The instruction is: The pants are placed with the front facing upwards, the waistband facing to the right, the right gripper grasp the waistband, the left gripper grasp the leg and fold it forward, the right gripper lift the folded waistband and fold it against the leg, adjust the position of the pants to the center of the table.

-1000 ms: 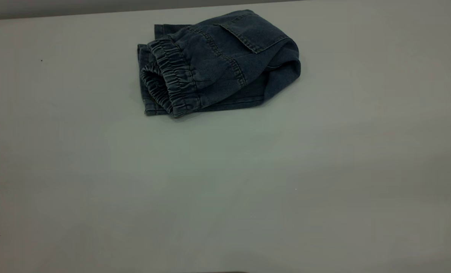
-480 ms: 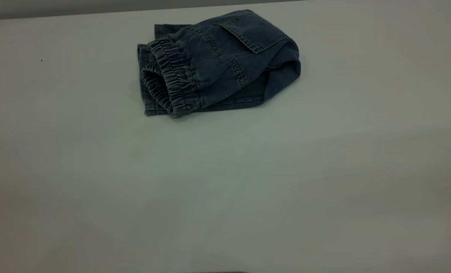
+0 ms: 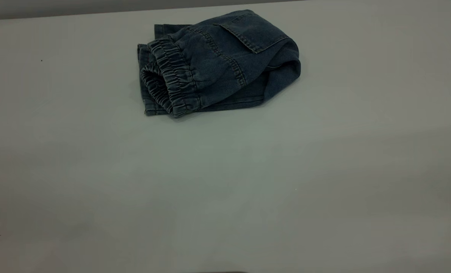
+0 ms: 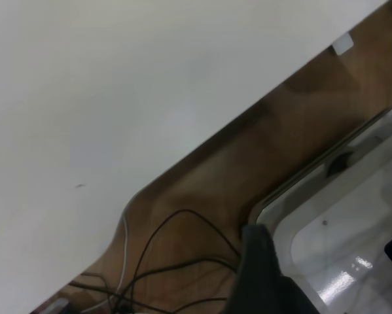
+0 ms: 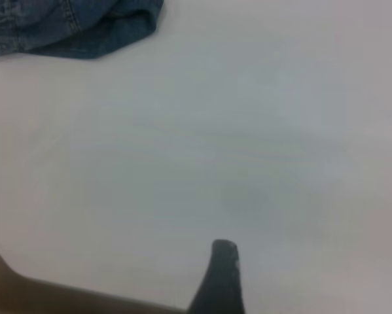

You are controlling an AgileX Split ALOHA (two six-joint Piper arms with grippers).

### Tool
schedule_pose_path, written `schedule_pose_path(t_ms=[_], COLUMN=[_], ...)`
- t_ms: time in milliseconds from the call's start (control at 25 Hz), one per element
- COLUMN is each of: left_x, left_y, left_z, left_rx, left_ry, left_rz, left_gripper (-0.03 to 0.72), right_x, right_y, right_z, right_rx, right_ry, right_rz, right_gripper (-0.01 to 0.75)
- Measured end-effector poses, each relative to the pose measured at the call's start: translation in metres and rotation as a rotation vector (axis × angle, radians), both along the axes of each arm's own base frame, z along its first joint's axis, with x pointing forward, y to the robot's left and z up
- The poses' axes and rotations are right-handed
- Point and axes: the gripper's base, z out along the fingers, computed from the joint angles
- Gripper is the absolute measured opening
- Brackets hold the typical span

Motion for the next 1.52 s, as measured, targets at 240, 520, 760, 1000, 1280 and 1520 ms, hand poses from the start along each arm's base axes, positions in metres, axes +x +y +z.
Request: schedule_pose_path(t_ms=[240,520,760,1000,1280,1520], left_x=[0.0,0.0,-0.009,-0.037,-0.063,-0.063], left_y=[0.0,0.0,0.01,0.027,0.028,0.028], left_z=[0.0,0.0,0.005,0.013,0.012,0.012], left_rx=[-0.007,-0.008,-0.051,-0.104,-0.12,-0.12], left_ry=[0.005,0.005,-0.077,-0.296,-0.462,-0.46], left_rz=[0.012,0.014,0.106,0.394,0.526,0.527], left_gripper=[0.494,0.494,0.494,0.494,0.494,0.494], right_x=[0.0,0.0,0.0,-0.002,-0.009,-0.011], right_y=[0.0,0.0,0.0,0.0,0.0,0.001], right_z=[0.0,0.0,0.0,0.0,0.0,0.0], right_rx=[0.0,0.0,0.001,0.003,0.007,0.014], right_ry=[0.0,0.0,-0.001,-0.019,-0.071,-0.093], right_rz=[0.0,0.0,-0.001,-0.023,-0.085,-0.092], right_gripper=[0.589,0.589,0.589,0.589,0.589,0.589])
